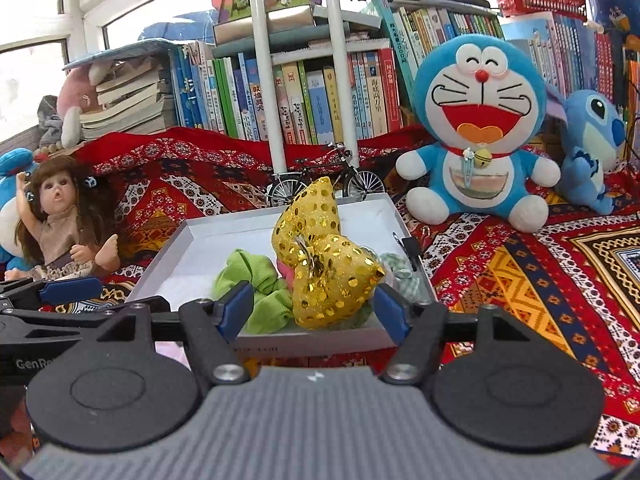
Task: Organize soft objects
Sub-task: 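Lower the cube and bow into the box and open both tools, then move the left tool to the pink checkered packet while the right tool moves to the beige cork tag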
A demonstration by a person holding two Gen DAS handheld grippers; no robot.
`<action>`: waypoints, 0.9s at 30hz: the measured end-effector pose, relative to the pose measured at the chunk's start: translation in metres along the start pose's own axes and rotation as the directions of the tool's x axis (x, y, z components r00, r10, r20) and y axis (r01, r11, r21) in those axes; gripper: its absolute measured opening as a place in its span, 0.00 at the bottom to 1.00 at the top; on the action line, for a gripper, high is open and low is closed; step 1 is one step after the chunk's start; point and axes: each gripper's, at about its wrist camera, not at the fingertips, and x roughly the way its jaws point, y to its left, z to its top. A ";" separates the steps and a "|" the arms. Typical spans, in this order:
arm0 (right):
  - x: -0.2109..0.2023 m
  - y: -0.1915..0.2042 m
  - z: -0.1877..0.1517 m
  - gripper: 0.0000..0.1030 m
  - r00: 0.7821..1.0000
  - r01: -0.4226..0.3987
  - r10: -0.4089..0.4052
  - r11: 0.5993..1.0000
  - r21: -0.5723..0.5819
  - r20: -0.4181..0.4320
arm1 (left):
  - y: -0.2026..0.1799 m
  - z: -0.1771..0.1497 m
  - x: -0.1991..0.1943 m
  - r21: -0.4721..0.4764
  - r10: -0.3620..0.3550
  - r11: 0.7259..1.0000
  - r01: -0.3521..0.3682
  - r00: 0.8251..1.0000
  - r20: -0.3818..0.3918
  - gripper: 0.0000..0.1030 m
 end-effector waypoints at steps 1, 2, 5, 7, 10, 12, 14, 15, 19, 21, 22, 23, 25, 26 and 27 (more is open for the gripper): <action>-0.003 0.000 -0.002 0.76 1.000 -0.002 0.002 1.000 -0.005 0.003 | -0.001 -0.002 -0.003 0.000 -0.001 1.000 0.001 1.000 0.003 0.85; -0.007 0.001 -0.003 0.76 1.000 -0.002 0.002 1.000 -0.013 0.007 | -0.001 -0.003 -0.006 0.002 -0.002 1.000 0.002 1.000 0.004 0.85; -0.016 0.003 -0.007 0.77 1.000 0.002 -0.001 0.999 -0.036 0.018 | -0.003 -0.009 -0.016 0.014 -0.007 1.000 0.007 1.000 0.013 0.85; -0.022 0.004 -0.010 0.78 1.000 0.002 -0.001 0.999 -0.047 0.029 | -0.004 -0.013 -0.023 0.022 -0.004 1.000 0.004 1.000 0.019 0.85; -0.031 0.005 -0.014 0.80 0.999 -0.002 0.004 0.999 -0.054 0.037 | -0.006 -0.019 -0.031 0.022 -0.012 1.000 0.012 1.000 0.026 0.85; -0.036 0.006 -0.018 0.80 0.999 -0.007 0.009 0.998 -0.057 0.040 | -0.006 -0.023 -0.036 0.020 -0.019 1.000 0.019 0.999 0.027 0.85; -0.040 0.007 -0.022 0.80 0.999 -0.010 0.013 0.998 -0.063 0.044 | -0.007 -0.028 -0.042 0.018 -0.022 1.000 0.022 0.999 0.031 0.85; -0.042 0.007 -0.024 0.80 0.999 -0.013 0.016 0.998 -0.066 0.045 | -0.006 -0.030 -0.045 0.016 -0.022 1.000 0.022 0.999 0.032 0.85; -0.049 0.009 -0.030 0.80 0.999 -0.025 0.028 0.997 -0.072 0.045 | -0.005 -0.038 -0.052 0.003 -0.021 1.000 0.021 0.999 0.035 0.86; -0.052 0.010 -0.035 0.80 0.999 -0.025 0.028 0.997 -0.079 0.047 | -0.004 -0.042 -0.055 -0.003 -0.021 1.000 0.021 0.999 0.035 0.86; -0.054 0.010 -0.037 0.81 0.998 -0.024 0.028 0.996 -0.083 0.047 | -0.004 -0.044 -0.056 -0.007 -0.020 1.000 0.020 0.999 0.034 0.86; -0.055 0.011 -0.040 0.81 0.998 -0.023 0.027 0.996 -0.087 0.048 | -0.003 -0.046 -0.058 -0.009 -0.018 1.000 0.019 0.999 0.034 0.86; -0.058 0.010 -0.044 0.81 0.998 -0.028 0.032 0.996 -0.090 0.048 | -0.002 -0.050 -0.061 -0.013 -0.012 1.000 0.012 0.999 0.034 0.86; -0.060 0.009 -0.046 0.81 0.998 -0.030 0.035 0.995 -0.091 0.048 | -0.002 -0.052 -0.062 -0.014 -0.009 1.000 0.010 0.999 0.034 0.86; -0.062 0.008 -0.048 0.81 0.998 -0.032 0.036 0.995 -0.091 0.048 | -0.001 -0.054 -0.064 -0.016 -0.007 1.000 0.008 0.999 0.032 0.86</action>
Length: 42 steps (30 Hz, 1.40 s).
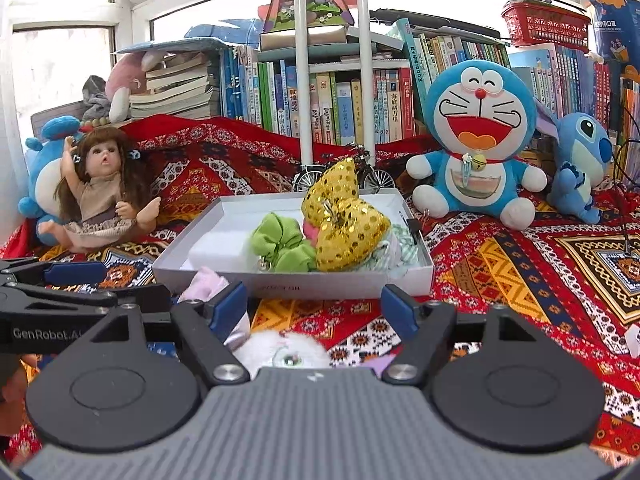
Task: Organize soft objects
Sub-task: 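Move the left tool to the pink checkered packet while the right tool moves to the beige cork tag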
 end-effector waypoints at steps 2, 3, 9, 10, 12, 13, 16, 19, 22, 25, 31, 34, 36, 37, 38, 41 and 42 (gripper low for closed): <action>-0.003 -0.001 -0.005 0.81 1.000 -0.001 0.001 1.000 -0.005 0.000 | 0.001 -0.003 -0.003 -0.007 -0.002 1.000 0.002 1.000 0.000 0.86; -0.005 -0.001 -0.007 0.81 1.000 0.001 -0.001 1.000 -0.010 0.001 | 0.002 -0.006 -0.005 -0.010 -0.006 1.000 0.006 1.000 -0.001 0.86; -0.012 0.002 -0.024 0.82 1.000 -0.005 0.005 0.999 -0.044 -0.005 | 0.002 -0.015 -0.012 -0.020 -0.007 1.000 0.007 1.000 -0.002 0.86; -0.013 0.002 -0.026 0.82 1.000 -0.007 0.007 0.999 -0.046 -0.005 | 0.003 -0.018 -0.013 -0.020 -0.007 1.000 0.006 1.000 -0.002 0.86; -0.014 0.003 -0.031 0.83 1.000 -0.013 0.013 0.999 -0.050 -0.006 | 0.002 -0.022 -0.015 -0.016 -0.003 1.000 0.003 1.000 -0.004 0.86; -0.014 0.003 -0.033 0.83 1.000 -0.016 0.016 0.998 -0.053 -0.007 | 0.001 -0.024 -0.016 -0.012 0.000 1.000 0.000 1.000 -0.004 0.86; -0.014 0.004 -0.038 0.85 1.000 -0.021 0.020 0.998 -0.064 -0.011 | 0.001 -0.032 -0.018 -0.010 0.020 1.000 -0.020 1.000 -0.003 0.87; -0.014 0.004 -0.044 0.85 1.000 -0.020 0.018 0.998 -0.067 -0.017 | 0.001 -0.039 -0.018 -0.017 0.027 1.000 -0.027 1.000 -0.010 0.87; -0.015 0.002 -0.050 0.85 1.000 -0.010 0.009 0.998 -0.062 -0.023 | 0.001 -0.046 -0.019 -0.018 0.035 0.999 -0.035 0.999 -0.013 0.87; -0.017 0.001 -0.055 0.86 1.000 -0.001 0.000 0.998 -0.061 -0.025 | 0.001 -0.052 -0.022 -0.016 0.047 0.999 -0.047 0.999 -0.013 0.87; -0.027 0.007 -0.066 0.87 1.000 -0.003 0.001 0.996 -0.088 -0.026 | 0.000 -0.061 -0.028 -0.020 0.050 0.999 -0.050 0.999 -0.016 0.87; -0.030 0.010 -0.070 0.87 1.000 -0.010 0.007 0.996 -0.093 -0.030 | -0.001 -0.066 -0.031 -0.017 0.050 0.999 -0.050 0.999 -0.019 0.87; -0.031 0.011 -0.072 0.87 0.999 -0.015 0.012 0.996 -0.090 -0.032 | -0.002 -0.069 -0.033 -0.013 0.047 0.999 -0.047 0.999 -0.021 0.87; -0.032 0.011 -0.073 0.87 0.999 -0.016 0.013 0.996 -0.089 -0.034 | -0.002 -0.070 -0.034 -0.010 0.044 0.999 -0.044 0.999 -0.021 0.87; -0.032 0.012 -0.074 0.87 0.999 -0.016 0.013 0.996 -0.090 -0.035 | -0.002 -0.071 -0.035 -0.006 0.043 0.999 -0.043 0.999 -0.022 0.86; -0.034 0.014 -0.077 0.87 0.999 -0.023 0.019 0.995 -0.092 -0.043 | -0.004 -0.074 -0.036 0.000 0.049 0.999 -0.049 0.998 -0.026 0.85; -0.034 0.015 -0.078 0.87 0.999 -0.027 0.023 0.995 -0.093 -0.046 | -0.004 -0.075 -0.036 0.000 0.049 0.999 -0.049 0.998 -0.027 0.85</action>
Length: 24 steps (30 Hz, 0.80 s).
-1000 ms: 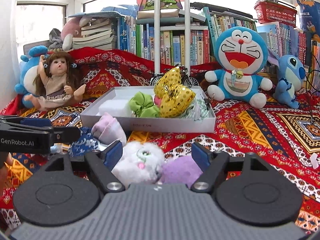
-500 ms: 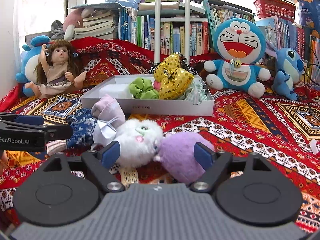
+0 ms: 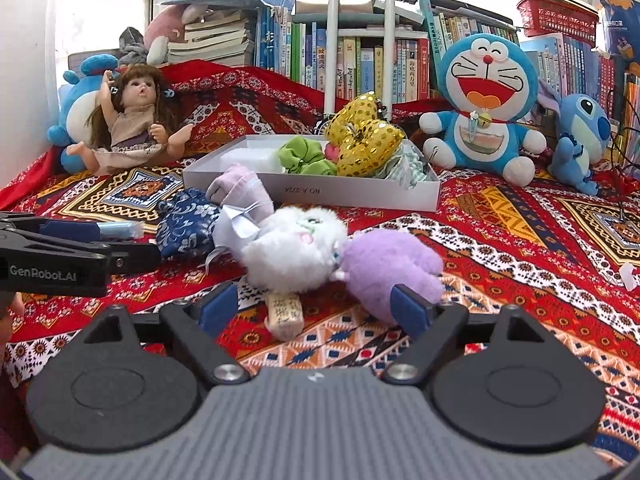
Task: Organize soft objects
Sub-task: 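Move the left tool to the pink checkered packet while the right tool moves to the beige cork tag, then close the left tool on the pink packet while the right tool grasps the cork tag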
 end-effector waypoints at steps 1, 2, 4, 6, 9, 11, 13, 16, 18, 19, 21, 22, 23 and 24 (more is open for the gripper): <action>0.000 0.001 -0.001 0.87 1.000 -0.003 0.003 1.000 -0.001 -0.004 | 0.000 -0.001 0.000 0.000 -0.002 1.000 0.002 1.000 -0.002 0.84; 0.000 0.001 -0.002 0.87 1.000 -0.005 0.004 1.000 -0.003 -0.008 | 0.001 -0.001 0.000 -0.002 -0.005 1.000 0.005 1.000 -0.004 0.82; 0.001 0.003 -0.004 0.87 1.000 -0.004 0.004 1.000 -0.007 -0.016 | 0.002 -0.002 0.001 -0.007 -0.007 1.000 0.007 1.000 -0.010 0.81; 0.002 0.003 -0.006 0.87 1.000 -0.007 0.007 1.000 -0.005 -0.023 | 0.003 -0.003 0.002 -0.011 -0.008 1.000 0.008 1.000 -0.017 0.78; 0.002 0.003 -0.009 0.87 1.000 -0.009 0.009 1.000 -0.003 -0.029 | 0.004 -0.003 0.003 -0.020 -0.011 1.000 0.010 1.000 -0.026 0.74; 0.002 0.004 -0.009 0.87 1.000 -0.008 0.008 1.000 -0.006 -0.030 | 0.005 -0.003 0.005 -0.025 -0.010 1.000 0.009 0.999 -0.031 0.72; 0.003 0.005 -0.010 0.87 0.999 -0.007 0.006 1.000 -0.012 -0.032 | 0.006 -0.003 0.006 -0.026 -0.009 1.000 0.008 0.999 -0.033 0.68; 0.004 0.006 -0.011 0.87 0.999 -0.007 0.007 1.000 -0.019 -0.034 | 0.006 -0.004 0.009 -0.027 -0.009 1.000 0.008 0.999 -0.043 0.64; 0.005 0.007 -0.011 0.87 0.999 -0.006 0.005 1.000 -0.023 -0.034 | 0.007 -0.004 0.010 -0.032 -0.012 0.999 0.010 0.999 -0.049 0.61; 0.005 0.007 -0.012 0.87 0.999 -0.006 0.005 1.000 -0.025 -0.033 | 0.008 -0.004 0.011 -0.035 -0.014 0.999 0.012 0.999 -0.051 0.60; 0.005 0.008 -0.012 0.87 1.000 -0.004 0.003 1.000 -0.028 -0.030 | 0.009 -0.004 0.013 -0.043 -0.014 0.999 0.012 0.999 -0.053 0.60; 0.005 0.008 -0.012 0.87 1.000 -0.002 0.001 1.000 -0.029 -0.029 | 0.010 -0.003 0.013 -0.046 -0.013 0.999 0.011 0.998 -0.054 0.59; 0.005 0.008 -0.012 0.87 1.000 -0.001 0.000 1.000 -0.030 -0.029 | 0.010 -0.003 0.014 -0.048 -0.016 0.999 0.013 0.998 -0.056 0.55; 0.005 0.008 -0.012 0.87 1.000 0.001 -0.002 0.999 -0.032 -0.028 | 0.010 -0.003 0.014 -0.049 -0.019 0.999 0.016 0.998 -0.057 0.54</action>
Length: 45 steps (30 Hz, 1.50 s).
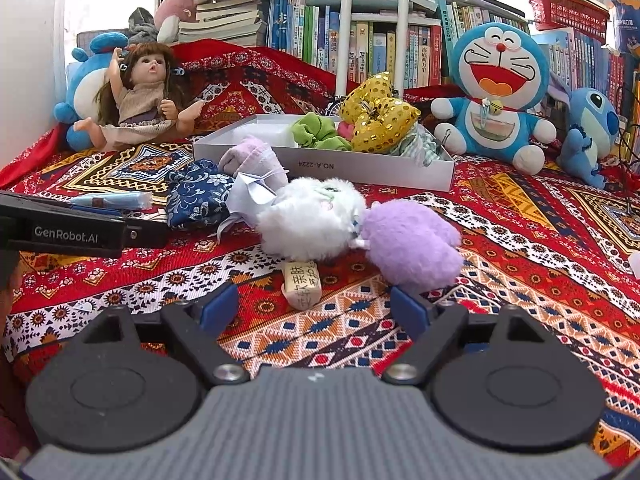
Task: Organize soft objects
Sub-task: 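Close the left tool on the pink packet while the right tool grasps the cork tag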
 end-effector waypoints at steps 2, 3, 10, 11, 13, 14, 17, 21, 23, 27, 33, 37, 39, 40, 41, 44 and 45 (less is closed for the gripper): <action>0.000 0.001 0.000 0.86 1.000 0.001 -0.001 1.000 -0.007 0.001 | 0.001 0.000 0.001 -0.003 -0.011 1.000 0.011 1.000 -0.002 0.52; 0.000 0.001 0.000 0.86 1.000 0.001 -0.001 1.000 -0.014 0.002 | 0.000 -0.001 0.001 -0.003 -0.012 1.000 0.012 1.000 -0.002 0.51; -0.001 0.004 0.000 0.81 1.000 0.001 -0.001 1.000 -0.022 0.008 | -0.003 -0.002 0.002 0.008 -0.007 1.000 0.008 1.000 -0.006 0.44; 0.000 0.004 0.000 0.80 1.000 0.001 -0.001 1.000 -0.020 0.008 | -0.003 -0.002 0.002 0.009 -0.007 1.000 0.007 1.000 -0.007 0.43; -0.001 0.004 0.000 0.78 1.000 0.002 -0.002 1.000 -0.015 0.009 | -0.004 -0.002 0.001 0.014 -0.005 1.000 0.005 1.000 -0.006 0.40; -0.001 0.004 0.000 0.77 1.000 0.003 -0.002 1.000 -0.016 0.010 | -0.004 -0.002 0.001 0.015 -0.003 1.000 0.003 1.000 -0.005 0.37; -0.002 0.004 0.000 0.71 1.000 0.009 -0.009 1.000 -0.016 0.014 | -0.004 -0.002 0.001 0.013 -0.003 1.000 0.003 1.000 -0.007 0.28; -0.003 0.004 -0.001 0.51 1.000 0.008 -0.008 1.000 -0.008 0.019 | -0.005 -0.005 -0.001 0.013 0.005 1.000 -0.005 1.000 -0.002 0.24; -0.004 0.003 -0.001 0.47 1.000 0.006 -0.006 1.000 -0.002 0.020 | -0.006 -0.005 -0.002 0.013 0.003 1.000 -0.003 1.000 -0.001 0.24; -0.005 0.001 0.000 0.29 1.000 0.013 -0.013 1.000 0.023 0.021 | -0.008 -0.005 -0.005 0.016 0.001 1.000 -0.001 1.000 0.004 0.24; -0.008 -0.002 0.000 0.25 1.000 0.005 -0.006 0.999 0.046 0.027 | -0.011 -0.003 -0.010 0.015 -0.006 1.000 0.005 1.000 0.021 0.23; -0.012 -0.001 0.002 0.23 0.999 0.006 -0.008 0.999 0.050 0.039 | -0.013 0.000 -0.017 0.018 -0.016 1.000 0.016 0.999 0.040 0.23; -0.013 -0.001 0.004 0.22 0.999 0.005 -0.007 0.999 0.053 0.046 | -0.014 0.003 -0.020 0.016 -0.022 1.000 0.022 0.999 0.049 0.23; -0.014 -0.001 0.005 0.20 0.999 0.007 -0.010 0.998 0.056 0.052 | -0.015 0.004 -0.021 0.014 -0.026 1.000 0.025 0.998 0.053 0.23; -0.015 -0.001 0.006 0.20 0.998 0.008 -0.011 0.998 0.058 0.057 | -0.016 0.005 -0.022 0.013 -0.029 1.000 0.029 0.998 0.057 0.23; -0.017 -0.002 0.008 0.19 0.998 0.002 -0.006 0.998 0.061 0.061 | -0.018 0.007 -0.026 0.013 -0.036 0.999 0.035 0.997 0.067 0.23; -0.018 -0.001 0.008 0.19 0.998 0.003 -0.007 0.998 0.060 0.061 | -0.019 0.008 -0.026 0.012 -0.039 0.999 0.038 0.997 0.068 0.23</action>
